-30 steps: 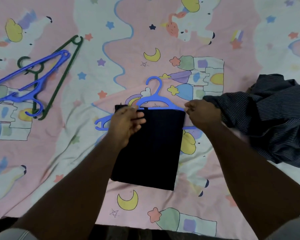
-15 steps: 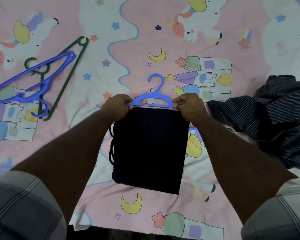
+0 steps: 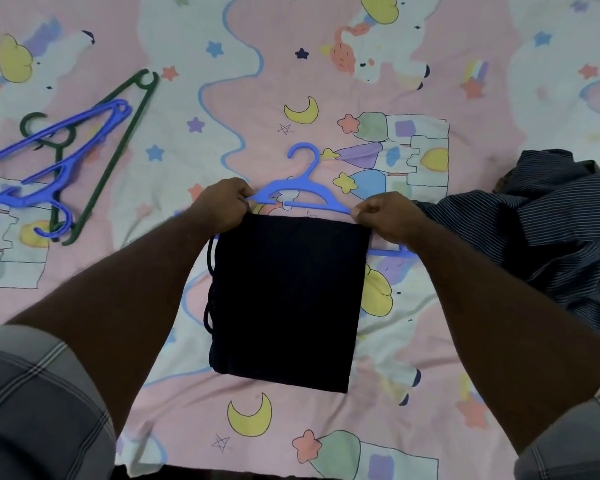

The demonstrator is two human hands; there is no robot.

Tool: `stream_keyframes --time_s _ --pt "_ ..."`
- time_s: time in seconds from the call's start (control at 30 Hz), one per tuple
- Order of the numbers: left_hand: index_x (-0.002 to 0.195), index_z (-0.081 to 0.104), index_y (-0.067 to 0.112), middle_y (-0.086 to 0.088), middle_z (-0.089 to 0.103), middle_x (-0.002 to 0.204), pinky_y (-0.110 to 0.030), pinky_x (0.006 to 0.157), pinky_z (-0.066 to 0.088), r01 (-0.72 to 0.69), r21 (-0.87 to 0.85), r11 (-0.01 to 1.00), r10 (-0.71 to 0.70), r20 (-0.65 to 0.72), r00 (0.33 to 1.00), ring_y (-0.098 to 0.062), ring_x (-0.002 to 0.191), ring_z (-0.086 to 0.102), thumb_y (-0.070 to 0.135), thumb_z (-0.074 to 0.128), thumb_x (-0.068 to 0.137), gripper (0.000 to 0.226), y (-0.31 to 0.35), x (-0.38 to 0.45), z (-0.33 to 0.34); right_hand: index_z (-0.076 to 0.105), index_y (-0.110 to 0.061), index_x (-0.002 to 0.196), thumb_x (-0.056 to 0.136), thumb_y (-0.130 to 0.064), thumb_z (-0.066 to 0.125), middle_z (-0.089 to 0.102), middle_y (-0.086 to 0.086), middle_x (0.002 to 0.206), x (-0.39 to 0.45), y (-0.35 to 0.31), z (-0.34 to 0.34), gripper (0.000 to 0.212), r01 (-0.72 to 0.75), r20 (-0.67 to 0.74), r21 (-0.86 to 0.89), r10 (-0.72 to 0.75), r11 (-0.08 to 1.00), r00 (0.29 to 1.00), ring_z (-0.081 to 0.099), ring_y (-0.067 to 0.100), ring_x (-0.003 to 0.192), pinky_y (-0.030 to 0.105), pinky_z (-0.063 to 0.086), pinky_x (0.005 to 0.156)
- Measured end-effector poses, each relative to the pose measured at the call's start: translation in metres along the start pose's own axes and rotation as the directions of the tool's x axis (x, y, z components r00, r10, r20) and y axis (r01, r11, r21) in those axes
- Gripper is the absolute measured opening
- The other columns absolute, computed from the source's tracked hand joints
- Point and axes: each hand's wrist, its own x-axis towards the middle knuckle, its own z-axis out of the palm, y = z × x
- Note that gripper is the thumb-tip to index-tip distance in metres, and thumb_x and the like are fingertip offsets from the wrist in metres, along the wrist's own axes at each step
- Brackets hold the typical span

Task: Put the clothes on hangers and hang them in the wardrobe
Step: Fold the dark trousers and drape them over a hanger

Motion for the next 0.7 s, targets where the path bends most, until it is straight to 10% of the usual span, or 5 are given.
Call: stream_keyframes --time_s 0.3,0.7 --pt "0.101 0.059 0.014 -0.007 0.063 0.099 -0.034 0.073 0.041 -0.047 -0.038 0.998 0.050 0.083 0.995 -0.024 0.087 0.057 0.041 0.069 0.092 0.031 0.001 -0.019 -0.002 0.072 0.000 0.100 0.089 -0.034 0.074 0.060 0.012 0.080 -0.017 -0.013 -0.009 0.036 -0.072 0.231 -0.052 0.082 0.996 0.969 0.052 0.020 0.071 0.032 0.047 0.066" --pt "0.084 0.053 0.023 0.005 0.062 0.081 -0.034 0.071 0.043 -0.263 -0.182 0.948 0.263 -0.024 0.965 -0.016 0.072 0.055 0.037 0.071 0.087 0.023 0.013 -0.100 -0.083 0.074 -0.014 0.095 0.087 -0.021 0.077 0.072 0.002 0.092 -0.100 -0.071 -0.036 0.011 0.249 -0.133 -0.059 -0.254 0.967 0.958 0.065 0.020 0.083 0.032 0.049 0.076"
